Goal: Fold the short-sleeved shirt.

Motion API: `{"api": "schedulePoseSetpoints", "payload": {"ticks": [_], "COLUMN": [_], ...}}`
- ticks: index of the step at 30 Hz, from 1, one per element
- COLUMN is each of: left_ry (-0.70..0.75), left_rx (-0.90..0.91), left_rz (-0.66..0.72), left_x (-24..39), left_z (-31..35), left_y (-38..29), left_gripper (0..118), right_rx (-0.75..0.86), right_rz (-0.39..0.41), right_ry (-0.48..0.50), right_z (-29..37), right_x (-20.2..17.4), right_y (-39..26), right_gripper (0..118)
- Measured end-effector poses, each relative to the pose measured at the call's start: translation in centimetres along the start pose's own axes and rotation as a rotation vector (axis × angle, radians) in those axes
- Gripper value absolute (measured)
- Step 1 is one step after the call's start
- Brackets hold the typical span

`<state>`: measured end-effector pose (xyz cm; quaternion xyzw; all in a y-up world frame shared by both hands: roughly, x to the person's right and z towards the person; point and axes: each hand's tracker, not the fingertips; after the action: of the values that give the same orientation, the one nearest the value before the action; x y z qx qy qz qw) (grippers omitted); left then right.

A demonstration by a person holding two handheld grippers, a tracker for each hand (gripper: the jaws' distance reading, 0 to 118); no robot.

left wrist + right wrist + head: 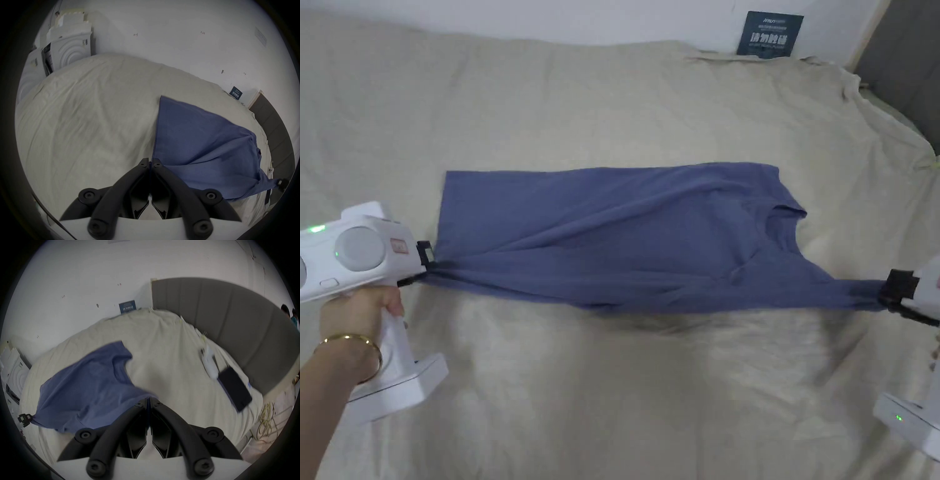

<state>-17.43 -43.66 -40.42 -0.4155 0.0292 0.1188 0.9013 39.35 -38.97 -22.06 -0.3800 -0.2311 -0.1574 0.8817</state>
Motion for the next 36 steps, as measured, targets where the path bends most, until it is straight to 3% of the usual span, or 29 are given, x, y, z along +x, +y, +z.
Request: {"api": "schedulePoseSetpoints", "payload": {"ticks": [7,13,19,23,26,27,28,30,31,36], "left_ry": [-0.009,0.018,0.063,0.086,0.119,0.118,0.114,0.115,0.112,0.041], "left_rx": [-0.015,-0.038,-0.072,-0.082,-0.072,-0.058,-0.052,-0.04,-0.024,0.083], "left_rz": [0.004,-0.028,-0.092,-0.11,-0.086,-0.087,-0.09,-0.089,-0.084,-0.09], "left_x": [-4.3,-6.4,-7.2,-7.2,-7.0,-7.1,-7.2,-7.4,-7.4,-6.5], "left_z": [4.6,6.7,7.2,6.9,7.0,7.3,7.7,8.5,9.1,12.3], "left_y": [-4.2,-6.6,-7.6,-7.7,-7.6,-7.4,-7.1,-6.2,-5.6,-2.5], "left_gripper": [0,0,0,0,37,66,85,115,117,117], "right_rx": [-0.038,-0.166,-0.248,-0.282,-0.271,-0.261,-0.252,-0.241,-0.217,-0.031], "right_rz": [0.046,0.07,0.183,0.209,0.17,0.141,0.137,0.151,0.17,0.225], "right_ry": [0.053,0.128,0.148,0.16,0.171,0.18,0.184,0.184,0.172,0.146], "right_z": [6.2,9.4,9.9,9.3,9.1,9.3,9.6,10.1,10.6,13.6], "right_x": [3.9,6.4,6.0,5.4,5.6,5.7,5.8,5.8,5.8,5.3], "right_y": [-7.8,-12.7,-15.3,-16.0,-15.3,-15.0,-14.6,-13.2,-12.6,-7.8], "right_gripper": [1,1,1,1,4,17,38,90,95,95]}}
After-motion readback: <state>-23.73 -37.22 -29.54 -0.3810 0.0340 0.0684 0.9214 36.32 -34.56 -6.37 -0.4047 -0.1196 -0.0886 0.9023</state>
